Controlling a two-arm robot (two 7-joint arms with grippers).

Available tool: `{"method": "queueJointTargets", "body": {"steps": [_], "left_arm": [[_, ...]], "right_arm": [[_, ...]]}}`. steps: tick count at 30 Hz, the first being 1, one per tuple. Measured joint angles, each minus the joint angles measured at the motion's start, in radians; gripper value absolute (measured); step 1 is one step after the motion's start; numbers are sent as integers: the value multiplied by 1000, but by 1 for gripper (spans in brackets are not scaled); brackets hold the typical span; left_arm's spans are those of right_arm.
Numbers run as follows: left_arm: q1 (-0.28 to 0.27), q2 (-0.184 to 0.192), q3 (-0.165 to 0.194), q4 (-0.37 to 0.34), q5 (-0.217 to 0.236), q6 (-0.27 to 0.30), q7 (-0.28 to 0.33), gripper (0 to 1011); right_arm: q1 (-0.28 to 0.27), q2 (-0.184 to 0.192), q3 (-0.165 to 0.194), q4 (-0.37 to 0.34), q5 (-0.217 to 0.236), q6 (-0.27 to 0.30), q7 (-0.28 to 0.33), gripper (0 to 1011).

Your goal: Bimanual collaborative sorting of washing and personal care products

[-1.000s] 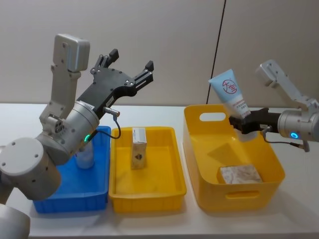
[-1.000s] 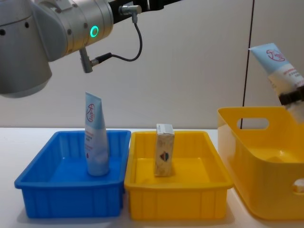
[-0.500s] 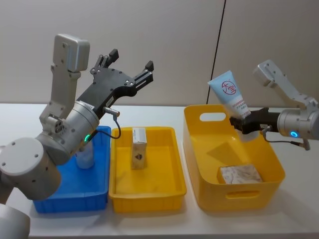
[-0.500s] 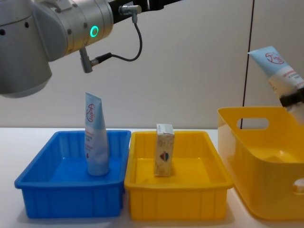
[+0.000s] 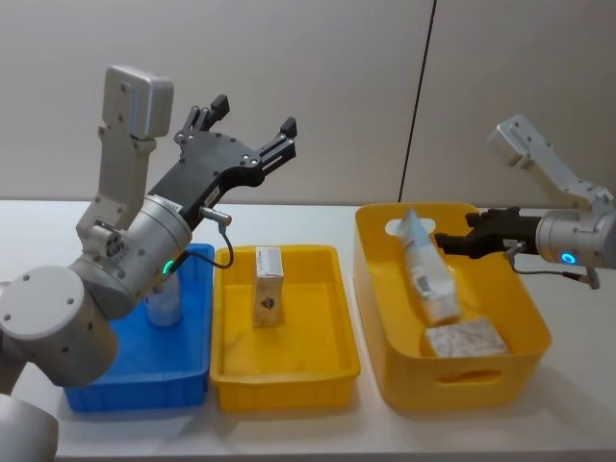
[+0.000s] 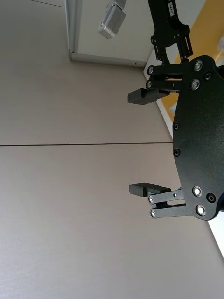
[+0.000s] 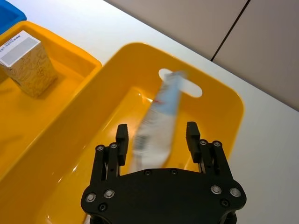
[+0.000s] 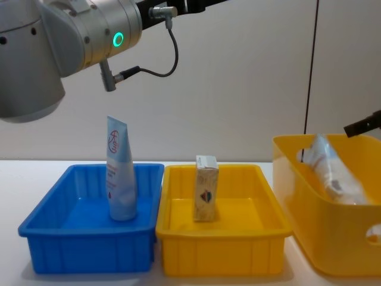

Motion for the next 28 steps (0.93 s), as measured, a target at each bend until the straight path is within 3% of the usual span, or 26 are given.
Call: {"method": "queueJointTargets", "body": {"steps": [11, 28], "left_arm": [[0, 0, 0, 0, 0, 0, 0, 1001], [0, 0, 0, 0, 0, 0, 0, 1001]], "right_arm": [[1, 1, -2, 2, -1, 0, -1, 1001], [3, 1, -4, 3, -2, 0, -1, 1003]]}}
